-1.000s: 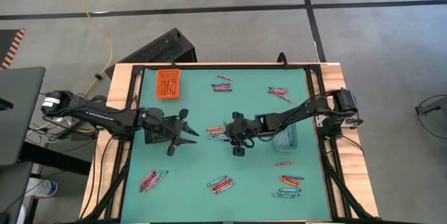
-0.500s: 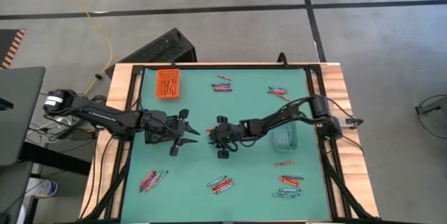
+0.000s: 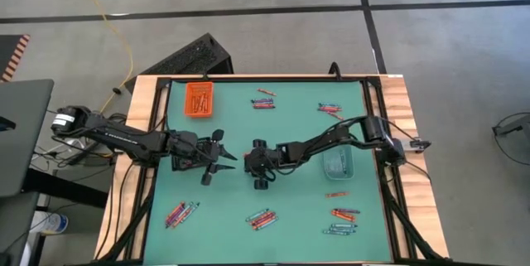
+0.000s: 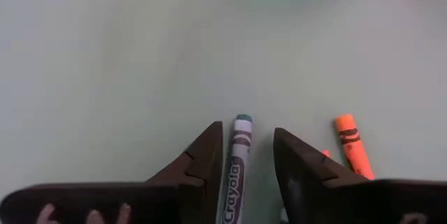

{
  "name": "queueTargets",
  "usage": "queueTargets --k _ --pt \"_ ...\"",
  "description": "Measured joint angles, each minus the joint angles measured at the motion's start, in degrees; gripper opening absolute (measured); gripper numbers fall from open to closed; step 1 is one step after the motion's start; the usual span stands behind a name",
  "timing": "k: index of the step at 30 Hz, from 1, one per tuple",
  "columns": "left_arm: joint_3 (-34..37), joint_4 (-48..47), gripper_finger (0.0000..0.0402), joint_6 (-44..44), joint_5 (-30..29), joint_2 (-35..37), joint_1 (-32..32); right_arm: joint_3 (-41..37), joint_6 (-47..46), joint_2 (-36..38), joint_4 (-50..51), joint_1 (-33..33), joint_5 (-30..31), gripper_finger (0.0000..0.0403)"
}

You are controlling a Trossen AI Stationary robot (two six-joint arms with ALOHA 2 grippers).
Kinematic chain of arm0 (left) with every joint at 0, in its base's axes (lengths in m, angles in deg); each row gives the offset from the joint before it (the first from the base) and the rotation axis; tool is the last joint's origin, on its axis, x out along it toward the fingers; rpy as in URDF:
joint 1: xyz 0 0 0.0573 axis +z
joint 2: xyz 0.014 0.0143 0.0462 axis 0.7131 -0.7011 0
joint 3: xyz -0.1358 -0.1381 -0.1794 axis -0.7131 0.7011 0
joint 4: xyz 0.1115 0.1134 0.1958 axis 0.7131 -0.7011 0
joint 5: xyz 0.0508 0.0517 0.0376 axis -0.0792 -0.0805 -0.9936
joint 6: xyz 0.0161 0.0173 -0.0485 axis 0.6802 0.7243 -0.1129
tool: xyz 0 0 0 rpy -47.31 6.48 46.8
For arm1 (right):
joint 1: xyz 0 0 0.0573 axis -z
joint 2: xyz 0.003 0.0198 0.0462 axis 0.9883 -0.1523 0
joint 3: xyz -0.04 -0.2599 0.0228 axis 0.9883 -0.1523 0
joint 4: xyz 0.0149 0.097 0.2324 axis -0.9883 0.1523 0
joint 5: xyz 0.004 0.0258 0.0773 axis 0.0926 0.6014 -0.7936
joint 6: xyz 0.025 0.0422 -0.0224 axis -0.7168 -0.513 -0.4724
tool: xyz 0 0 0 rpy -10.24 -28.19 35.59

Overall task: Sort crayons
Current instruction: Put the light blue crayon into the blue bin

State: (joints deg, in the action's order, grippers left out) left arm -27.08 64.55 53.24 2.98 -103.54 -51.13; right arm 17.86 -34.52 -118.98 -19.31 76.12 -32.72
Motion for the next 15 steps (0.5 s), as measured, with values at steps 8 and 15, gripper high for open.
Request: queueTargets --k 8,15 --pt "0.0 0.0 0.0122 0.0 0.0 0.0 0.0 0.1 0.0 0.1 2.6 0.0 0.0 0.0060" --pt "0.0 0.0 0.0122 0.0 0.0 0.0 0.0 0.0 -1.2 0.5 1.6 0.2 -3.7 0.0008"
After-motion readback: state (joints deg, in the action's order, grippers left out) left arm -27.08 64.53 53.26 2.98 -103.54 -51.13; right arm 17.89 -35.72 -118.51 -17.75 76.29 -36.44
